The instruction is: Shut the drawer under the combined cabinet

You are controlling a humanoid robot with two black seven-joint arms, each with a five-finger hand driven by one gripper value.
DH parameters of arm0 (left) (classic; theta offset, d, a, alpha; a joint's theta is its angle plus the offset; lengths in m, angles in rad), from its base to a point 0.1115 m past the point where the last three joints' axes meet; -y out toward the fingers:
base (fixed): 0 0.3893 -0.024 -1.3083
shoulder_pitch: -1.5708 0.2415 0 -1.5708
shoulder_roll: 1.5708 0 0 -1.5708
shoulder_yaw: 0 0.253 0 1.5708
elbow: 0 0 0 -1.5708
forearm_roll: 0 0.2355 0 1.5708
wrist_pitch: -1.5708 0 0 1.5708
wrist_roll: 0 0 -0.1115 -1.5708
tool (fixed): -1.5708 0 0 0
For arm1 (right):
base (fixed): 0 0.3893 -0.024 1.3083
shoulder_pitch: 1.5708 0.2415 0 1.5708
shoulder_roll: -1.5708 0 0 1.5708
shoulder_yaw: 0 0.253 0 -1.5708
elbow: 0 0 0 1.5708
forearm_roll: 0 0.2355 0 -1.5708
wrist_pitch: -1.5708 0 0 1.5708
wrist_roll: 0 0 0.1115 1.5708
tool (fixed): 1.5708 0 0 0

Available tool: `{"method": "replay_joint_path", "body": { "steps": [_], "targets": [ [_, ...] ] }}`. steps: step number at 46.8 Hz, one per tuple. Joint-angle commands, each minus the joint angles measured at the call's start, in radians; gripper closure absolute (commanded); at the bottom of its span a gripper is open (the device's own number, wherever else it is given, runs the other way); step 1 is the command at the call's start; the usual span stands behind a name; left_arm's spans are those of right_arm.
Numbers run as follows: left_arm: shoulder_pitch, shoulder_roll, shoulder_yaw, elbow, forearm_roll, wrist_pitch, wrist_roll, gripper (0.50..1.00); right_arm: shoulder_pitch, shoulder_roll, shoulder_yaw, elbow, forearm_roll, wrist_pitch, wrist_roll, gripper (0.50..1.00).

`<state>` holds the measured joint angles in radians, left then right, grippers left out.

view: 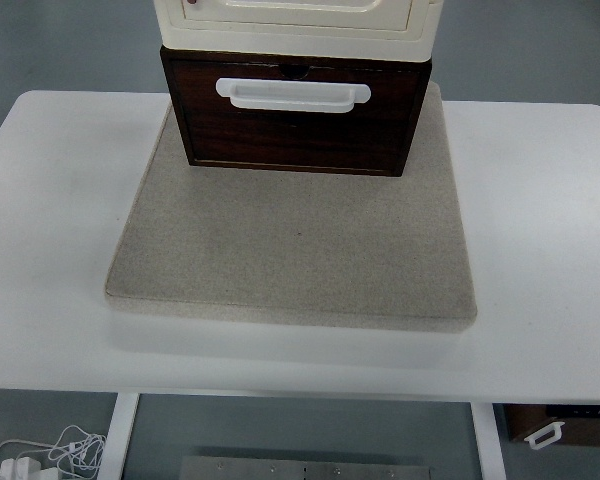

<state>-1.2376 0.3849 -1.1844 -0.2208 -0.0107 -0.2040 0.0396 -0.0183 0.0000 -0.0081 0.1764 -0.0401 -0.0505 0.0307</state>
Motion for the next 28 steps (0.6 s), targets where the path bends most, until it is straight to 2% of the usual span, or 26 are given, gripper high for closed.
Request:
{"method": "replay_joint_path", "body": {
  "steps": [1, 28],
  "targets": [
    [0.024, -0.02, 0.0, 0.0, -0.023, 0.0, 0.0, 0.506, 0.0, 0.0, 0.0, 0.0, 0.002, 0.0, 0.0, 0.548],
    [0.098, -0.119, 0.081, -0.002, -0.032, -0.014, -0.001, 0.506, 0.0, 0.0, 0.01, 0.0, 0.003, 0.006, 0.0, 0.548]
  ]
}}
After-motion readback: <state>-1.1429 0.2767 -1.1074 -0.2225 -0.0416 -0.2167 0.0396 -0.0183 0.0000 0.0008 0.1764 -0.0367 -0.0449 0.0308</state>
